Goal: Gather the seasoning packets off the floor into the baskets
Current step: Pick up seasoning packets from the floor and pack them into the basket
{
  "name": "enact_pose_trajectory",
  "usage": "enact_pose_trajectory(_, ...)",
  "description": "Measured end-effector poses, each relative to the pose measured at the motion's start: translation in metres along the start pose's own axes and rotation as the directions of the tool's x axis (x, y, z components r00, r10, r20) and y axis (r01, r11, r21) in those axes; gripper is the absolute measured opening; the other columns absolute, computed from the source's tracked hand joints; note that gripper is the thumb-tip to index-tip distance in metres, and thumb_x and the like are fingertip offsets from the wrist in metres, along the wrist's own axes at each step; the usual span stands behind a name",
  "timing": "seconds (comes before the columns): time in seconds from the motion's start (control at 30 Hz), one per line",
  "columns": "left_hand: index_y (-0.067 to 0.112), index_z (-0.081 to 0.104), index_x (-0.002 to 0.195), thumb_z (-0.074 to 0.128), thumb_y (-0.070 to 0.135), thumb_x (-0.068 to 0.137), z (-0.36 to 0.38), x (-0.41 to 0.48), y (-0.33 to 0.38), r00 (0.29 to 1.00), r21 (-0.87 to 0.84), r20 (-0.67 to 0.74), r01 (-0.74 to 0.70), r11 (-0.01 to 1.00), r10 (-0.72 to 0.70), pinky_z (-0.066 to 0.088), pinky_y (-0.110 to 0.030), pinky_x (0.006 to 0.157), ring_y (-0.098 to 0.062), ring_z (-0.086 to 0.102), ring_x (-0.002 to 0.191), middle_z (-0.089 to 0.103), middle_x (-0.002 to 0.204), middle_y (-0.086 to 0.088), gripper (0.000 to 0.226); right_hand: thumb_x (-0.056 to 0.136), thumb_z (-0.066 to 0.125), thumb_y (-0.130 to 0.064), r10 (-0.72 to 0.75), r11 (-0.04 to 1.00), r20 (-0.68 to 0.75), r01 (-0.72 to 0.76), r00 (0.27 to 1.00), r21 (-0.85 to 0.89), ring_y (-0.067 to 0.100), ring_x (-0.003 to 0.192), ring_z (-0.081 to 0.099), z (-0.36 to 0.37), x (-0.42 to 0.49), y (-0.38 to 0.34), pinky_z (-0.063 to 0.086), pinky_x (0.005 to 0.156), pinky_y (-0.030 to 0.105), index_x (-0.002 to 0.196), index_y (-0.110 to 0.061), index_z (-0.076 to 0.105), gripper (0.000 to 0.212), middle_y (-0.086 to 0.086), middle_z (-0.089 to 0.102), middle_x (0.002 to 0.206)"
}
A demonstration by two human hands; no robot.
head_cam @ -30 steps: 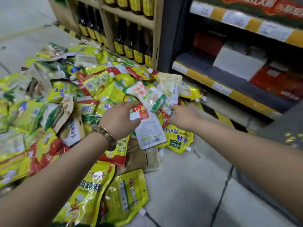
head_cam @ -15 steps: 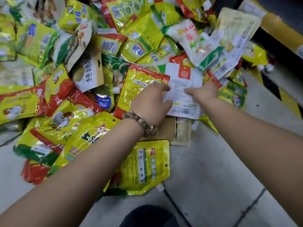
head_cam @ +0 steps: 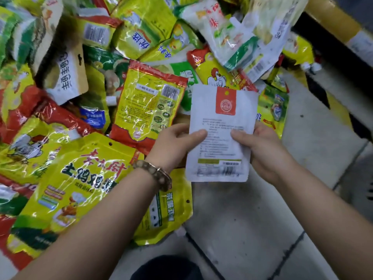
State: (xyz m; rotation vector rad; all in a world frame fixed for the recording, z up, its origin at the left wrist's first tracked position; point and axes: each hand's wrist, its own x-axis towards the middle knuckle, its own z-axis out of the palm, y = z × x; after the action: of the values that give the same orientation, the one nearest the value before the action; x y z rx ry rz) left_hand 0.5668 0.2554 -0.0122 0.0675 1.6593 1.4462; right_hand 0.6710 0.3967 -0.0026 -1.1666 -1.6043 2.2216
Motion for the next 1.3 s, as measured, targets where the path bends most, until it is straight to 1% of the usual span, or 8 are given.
enact_pose_trajectory(0.1, 0.005, 0.067, 0.097, 0.063, 0.002, 0.082, 0.004, 0.005, -0.007, 0.993, -0.154, 0.085, 0.097, 0.983, -0.085, 0.057, -0.032, 0.076, -0.019, 0.069, 0.077, 0.072, 0.090, -0.007, 0.016, 0.085, 0.053, 0.012, 0.039, 0.999, -0.008, -0.039, 0.999, -0.002, 0.018, 0.072, 0.070, 0.013, 0.000, 0.005, 0.058, 0.062, 0.030, 0.106, -0.001, 0.059, 0.025, 0.006, 0.073, 0.087)
enact_pose_trajectory(0.37, 0.016, 0.067, 0.078, 0.065, -0.001, 0.082, 0.000, 0.008, -0.018, 0.983, -0.158, -0.182, -0.005, 0.987, -0.024, 0.058, -0.025, 0.062, -0.012, 0.069, 0.064, 0.071, 0.067, 0.007, 0.018, 0.087, 0.062, -0.011, -0.045, 0.962, -0.296, -0.039, 0.954, -0.272, 0.015, 0.074, 0.057, 0.006, 0.040, 0.004, 0.044, 0.057, 0.021, 0.092, -0.017, 0.056, 0.010, 0.001, 0.057, 0.083)
enact_pose_trajectory(0.53, 0.016, 0.069, 0.078, 0.067, 0.002, 0.081, -0.006, 0.007, -0.020, 0.974, -0.170, -0.224, -0.018, 0.985, -0.021, 0.058, -0.026, 0.060, -0.015, 0.071, 0.067, 0.072, 0.069, 0.005, 0.015, 0.084, 0.064, -0.015, -0.304, 0.789, -0.342, 0.034, 0.890, -0.613, 0.018, 0.097, 0.057, -0.006, 0.097, -0.026, 0.049, 0.084, 0.034, 0.126, -0.008, 0.050, 0.045, 0.003, 0.056, 0.109)
enact_pose_trajectory(0.7, 0.017, 0.068, 0.078, 0.068, 0.003, 0.080, -0.008, 0.013, -0.017, 0.968, -0.174, -0.249, -0.024, 0.984, -0.020, 0.058, -0.028, 0.064, -0.015, 0.071, 0.067, 0.072, 0.073, 0.004, 0.014, 0.075, 0.072, -0.049, -0.207, 0.625, -0.313, -0.120, 0.927, -0.771, 0.031, 0.122, 0.048, -0.001, 0.135, -0.040, 0.043, 0.100, 0.044, 0.139, -0.009, 0.034, 0.084, 0.012, 0.043, 0.138)
enact_pose_trajectory(0.77, 0.017, 0.068, 0.079, 0.068, 0.004, 0.080, -0.008, 0.016, -0.016, 0.968, -0.174, -0.249, -0.030, 0.984, -0.015, 0.058, -0.030, 0.067, -0.017, 0.071, 0.070, 0.072, 0.077, 0.002, 0.014, 0.068, 0.077, -0.054, -0.174, 0.657, -0.360, -0.164, 0.916, -0.736, 0.030, 0.123, 0.048, 0.002, 0.139, -0.040, 0.044, 0.100, 0.041, 0.137, -0.007, 0.035, 0.093, 0.012, 0.046, 0.137)
enact_pose_trajectory(0.93, 0.016, 0.068, 0.080, 0.067, 0.003, 0.080, -0.008, 0.019, -0.015, 0.964, -0.202, -0.265, -0.037, 0.979, -0.019, 0.056, -0.034, 0.071, -0.022, 0.070, 0.075, 0.072, 0.084, -0.004, 0.013, 0.067, 0.084, -0.033, -0.104, 0.770, -0.338, -0.139, 0.935, -0.622, 0.024, 0.090, 0.065, -0.006, 0.137, -0.047, 0.056, 0.082, 0.040, 0.080, -0.014, 0.057, 0.035, 0.007, 0.067, 0.098)
enact_pose_trajectory(1.07, 0.019, 0.068, 0.080, 0.068, 0.004, 0.080, -0.010, 0.018, -0.017, 0.960, -0.162, -0.280, -0.054, 0.985, 0.006, 0.057, -0.032, 0.072, -0.018, 0.070, 0.076, 0.071, 0.084, -0.001, 0.015, 0.076, 0.077, -0.030, 0.010, 0.820, -0.284, -0.170, 0.959, -0.547, 0.011, 0.065, 0.057, -0.007, 0.128, -0.053, 0.041, 0.037, 0.011, 0.096, -0.011, 0.052, 0.038, 0.002, 0.060, 0.085)
enact_pose_trajectory(1.3, 0.020, 0.067, 0.075, 0.067, 0.004, 0.081, -0.013, 0.014, -0.019, 0.952, -0.148, -0.304, -0.085, 0.985, 0.036, 0.058, -0.029, 0.068, -0.012, 0.070, 0.068, 0.071, 0.070, 0.008, 0.017, 0.080, 0.072, -0.016, 0.196, 0.902, -0.096, -0.218, 0.976, -0.372, 0.013, 0.064, 0.069, -0.006, 0.109, -0.053, 0.059, 0.057, 0.028, 0.098, -0.011, 0.063, 0.021, 0.002, 0.070, 0.083)
